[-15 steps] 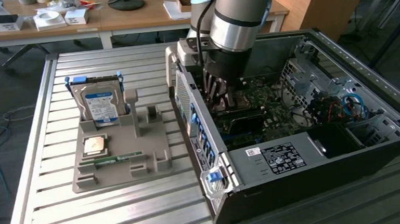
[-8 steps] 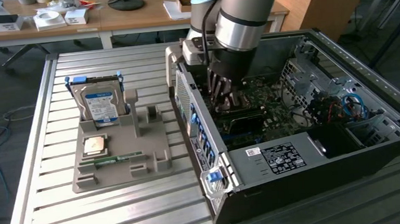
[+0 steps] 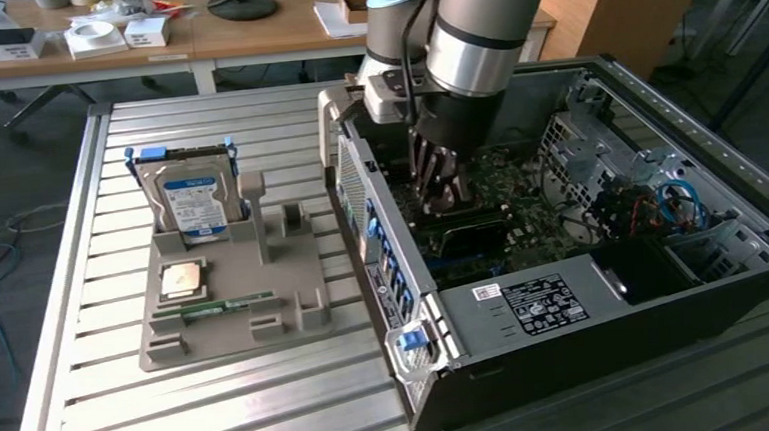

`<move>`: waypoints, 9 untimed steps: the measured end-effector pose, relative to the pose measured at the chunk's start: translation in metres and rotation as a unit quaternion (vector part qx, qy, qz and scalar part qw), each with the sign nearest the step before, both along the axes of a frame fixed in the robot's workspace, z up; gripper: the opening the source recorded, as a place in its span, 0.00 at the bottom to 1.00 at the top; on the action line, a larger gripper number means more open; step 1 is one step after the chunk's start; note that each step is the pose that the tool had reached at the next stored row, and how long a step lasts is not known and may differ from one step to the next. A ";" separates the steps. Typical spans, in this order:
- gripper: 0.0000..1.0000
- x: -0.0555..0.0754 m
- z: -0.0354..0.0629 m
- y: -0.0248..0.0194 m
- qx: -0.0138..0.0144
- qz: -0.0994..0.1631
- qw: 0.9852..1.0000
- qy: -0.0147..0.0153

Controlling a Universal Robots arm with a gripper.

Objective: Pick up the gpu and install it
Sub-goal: 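Press down on the gpu until it lock into place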

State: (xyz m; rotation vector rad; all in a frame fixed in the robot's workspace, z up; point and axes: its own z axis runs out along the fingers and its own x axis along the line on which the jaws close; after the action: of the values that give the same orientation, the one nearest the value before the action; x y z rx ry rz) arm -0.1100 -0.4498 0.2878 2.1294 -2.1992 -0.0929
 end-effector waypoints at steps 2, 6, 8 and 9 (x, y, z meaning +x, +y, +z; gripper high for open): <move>0.11 0.003 0.0000 0.0000 0.000 0.000 1.000 0.000; 0.11 0.010 0.0000 0.0000 0.001 0.000 1.000 0.000; 0.11 0.015 -0.0001 0.0000 0.001 0.000 1.000 0.000; 0.11 0.017 -0.0001 0.0000 0.002 0.000 1.000 0.000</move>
State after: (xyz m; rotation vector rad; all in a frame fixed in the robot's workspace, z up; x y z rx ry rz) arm -0.0927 -0.4498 0.2877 2.1310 -2.2004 -0.0963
